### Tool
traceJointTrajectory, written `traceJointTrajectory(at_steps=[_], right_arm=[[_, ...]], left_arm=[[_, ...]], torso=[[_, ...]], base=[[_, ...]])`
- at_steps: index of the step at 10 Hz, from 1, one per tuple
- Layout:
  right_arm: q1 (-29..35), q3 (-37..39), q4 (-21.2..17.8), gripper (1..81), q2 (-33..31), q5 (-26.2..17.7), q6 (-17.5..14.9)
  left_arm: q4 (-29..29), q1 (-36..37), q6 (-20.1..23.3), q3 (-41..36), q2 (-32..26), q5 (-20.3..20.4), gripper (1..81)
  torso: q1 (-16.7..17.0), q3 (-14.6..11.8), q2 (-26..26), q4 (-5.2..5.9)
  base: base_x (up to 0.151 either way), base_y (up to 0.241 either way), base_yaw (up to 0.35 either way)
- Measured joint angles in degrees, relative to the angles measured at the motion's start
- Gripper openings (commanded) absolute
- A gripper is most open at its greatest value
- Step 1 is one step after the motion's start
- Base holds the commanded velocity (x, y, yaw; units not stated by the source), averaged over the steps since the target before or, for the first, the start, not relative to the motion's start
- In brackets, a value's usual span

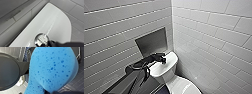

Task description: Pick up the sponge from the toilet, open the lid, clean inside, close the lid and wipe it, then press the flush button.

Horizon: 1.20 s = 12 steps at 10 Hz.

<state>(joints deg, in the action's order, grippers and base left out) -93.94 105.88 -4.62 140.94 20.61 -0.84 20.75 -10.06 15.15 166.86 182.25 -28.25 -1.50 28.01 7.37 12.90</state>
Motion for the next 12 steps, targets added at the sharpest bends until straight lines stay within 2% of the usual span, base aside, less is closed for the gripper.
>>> traceJointTrajectory(at_steps=[3, 8, 12], right_arm=[[-0.2, 0.0, 0.0, 1.0, 0.0, 0.7, 0.0], [-0.2, -0.7, 0.0, 1.0, 0.0, 0.9, 0.0], [-1.4, -1.0, 0.0, 1.0, 0.0, 3.3, 0.0]], left_arm=[[-1.1, -0.2, 0.0, 0.3, 0.0, 2.6, 1.0], [-2.0, -0.5, 0.0, 0.5, 0.0, 4.7, 1.0], [-3.6, -2.0, 0.0, 1.4, 0.1, 6.9, 1.0]], torso=[[0.0, 1.6, 0.0, 0.0], [0.0, 1.8, 0.0, 0.0], [0.0, 2.3, 0.0, 0.0]], base=[[0.0, 0.0, 0.0], [0.0, 0.0, 0.0], [0.0, 0.0, 0.0]])
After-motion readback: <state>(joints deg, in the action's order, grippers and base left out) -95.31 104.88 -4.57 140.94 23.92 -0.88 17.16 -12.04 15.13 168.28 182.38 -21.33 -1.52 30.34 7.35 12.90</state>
